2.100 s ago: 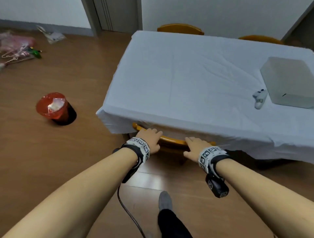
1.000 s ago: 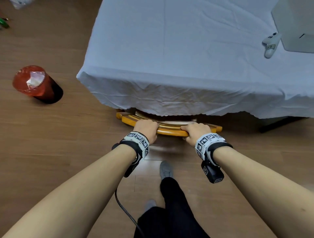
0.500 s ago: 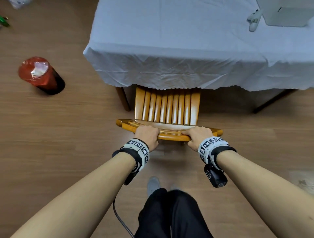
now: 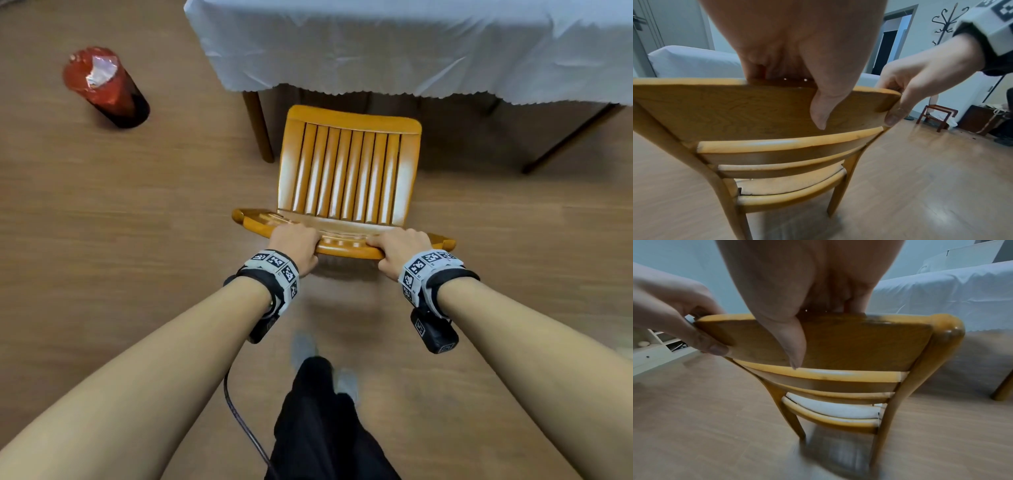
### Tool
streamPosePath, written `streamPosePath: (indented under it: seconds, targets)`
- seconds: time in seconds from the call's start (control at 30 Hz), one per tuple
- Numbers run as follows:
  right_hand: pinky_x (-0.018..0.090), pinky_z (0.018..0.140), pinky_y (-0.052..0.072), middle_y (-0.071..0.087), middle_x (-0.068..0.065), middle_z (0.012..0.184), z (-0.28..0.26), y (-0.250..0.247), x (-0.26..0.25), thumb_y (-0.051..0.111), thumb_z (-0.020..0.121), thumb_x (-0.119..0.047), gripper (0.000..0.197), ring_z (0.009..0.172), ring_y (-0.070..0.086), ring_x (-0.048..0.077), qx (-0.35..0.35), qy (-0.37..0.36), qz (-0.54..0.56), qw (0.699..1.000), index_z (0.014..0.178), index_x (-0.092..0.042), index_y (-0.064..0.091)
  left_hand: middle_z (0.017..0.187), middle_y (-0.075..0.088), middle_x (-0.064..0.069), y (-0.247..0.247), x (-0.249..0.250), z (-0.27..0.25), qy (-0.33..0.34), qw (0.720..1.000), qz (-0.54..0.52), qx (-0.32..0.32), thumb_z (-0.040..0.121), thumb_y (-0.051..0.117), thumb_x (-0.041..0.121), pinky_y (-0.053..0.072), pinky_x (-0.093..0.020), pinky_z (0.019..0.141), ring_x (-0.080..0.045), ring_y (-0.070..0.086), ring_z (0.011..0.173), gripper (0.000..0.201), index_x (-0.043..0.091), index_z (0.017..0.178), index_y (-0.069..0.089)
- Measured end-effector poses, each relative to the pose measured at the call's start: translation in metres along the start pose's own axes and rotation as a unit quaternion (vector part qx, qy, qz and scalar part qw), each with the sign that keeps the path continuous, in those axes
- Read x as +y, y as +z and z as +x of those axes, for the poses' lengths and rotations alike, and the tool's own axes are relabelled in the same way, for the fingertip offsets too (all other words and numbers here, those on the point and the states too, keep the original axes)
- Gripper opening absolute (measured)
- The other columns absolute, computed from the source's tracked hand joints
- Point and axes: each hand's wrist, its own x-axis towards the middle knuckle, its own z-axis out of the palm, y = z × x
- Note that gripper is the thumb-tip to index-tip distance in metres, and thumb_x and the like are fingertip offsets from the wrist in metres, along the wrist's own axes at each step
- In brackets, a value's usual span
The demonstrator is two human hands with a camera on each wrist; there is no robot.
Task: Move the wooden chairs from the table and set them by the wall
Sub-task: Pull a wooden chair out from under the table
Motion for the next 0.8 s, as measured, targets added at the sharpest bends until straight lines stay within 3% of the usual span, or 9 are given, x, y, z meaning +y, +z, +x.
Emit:
streamPosePath:
  seconds: [0.13, 0.27, 0.43, 0.67, 0.8]
  targets:
    - [0.035, 0.069, 0.044, 0.062, 0.0, 0.095, -0.037, 0.037, -0.015, 0.056, 0.087, -0.02, 0.024, 0.098, 0.061, 0.027, -0.014, -0.008, -0.015, 1.0, 0.108, -0.031, 0.062, 0.096, 0.069, -0.003, 0.025, 0.022, -0.047, 0.006, 1.0, 0.01, -0.022, 0.088, 0.058, 0.023, 0.046, -0.034, 0.071, -0.028, 0.065, 0.092, 0.016, 0.02, 0.1, 0.068]
    - [0.034, 0.071, 0.048, 0.068, 0.0, 0.102, -0.078, 0.076, -0.035, 0.057, 0.087, -0.02, 0.023, 0.095, 0.064, 0.028, -0.017, 0.004, -0.027, 0.999, 0.107, -0.03, 0.059, 0.096, 0.07, -0.002, 0.056, 0.042, -0.092, 0.018, 0.999, 0.034, -0.039, 0.09, 0.056, 0.021, 0.045, -0.032, 0.068, -0.027, 0.066, 0.09, 0.014, 0.02, 0.098, 0.068]
    - [0.033, 0.072, 0.048, 0.07, -0.003, 0.111, -0.127, 0.115, -0.062, 0.058, 0.088, -0.023, 0.035, 0.097, 0.066, 0.026, -0.006, 0.007, -0.039, 0.999, 0.122, -0.033, 0.058, 0.097, 0.069, -0.002, 0.088, 0.056, -0.145, 0.037, 0.996, 0.052, -0.054, 0.091, 0.057, 0.022, 0.046, -0.034, 0.07, -0.026, 0.066, 0.091, 0.013, 0.019, 0.1, 0.066]
    - [0.033, 0.071, 0.048, 0.069, 0.0, 0.107, -0.177, 0.135, -0.092, 0.058, 0.088, -0.019, 0.037, 0.097, 0.065, 0.027, -0.043, 0.033, 0.004, 0.999, 0.122, -0.034, 0.06, 0.097, 0.069, -0.002, 0.099, 0.059, -0.204, 0.058, 0.995, 0.061, -0.046, 0.092, 0.057, 0.026, 0.042, -0.031, 0.066, -0.026, 0.065, 0.09, 0.014, 0.019, 0.101, 0.066]
    - [0.037, 0.076, 0.051, 0.068, 0.001, 0.11, -0.196, 0.137, -0.102, 0.059, 0.088, -0.02, 0.04, 0.1, 0.064, 0.029, -0.057, 0.042, 0.02, 0.997, 0.125, -0.036, 0.059, 0.101, 0.069, -0.004, 0.094, 0.061, -0.225, 0.067, 0.994, 0.061, -0.054, 0.092, 0.058, 0.029, 0.04, -0.032, 0.069, -0.026, 0.064, 0.095, 0.018, 0.019, 0.104, 0.067]
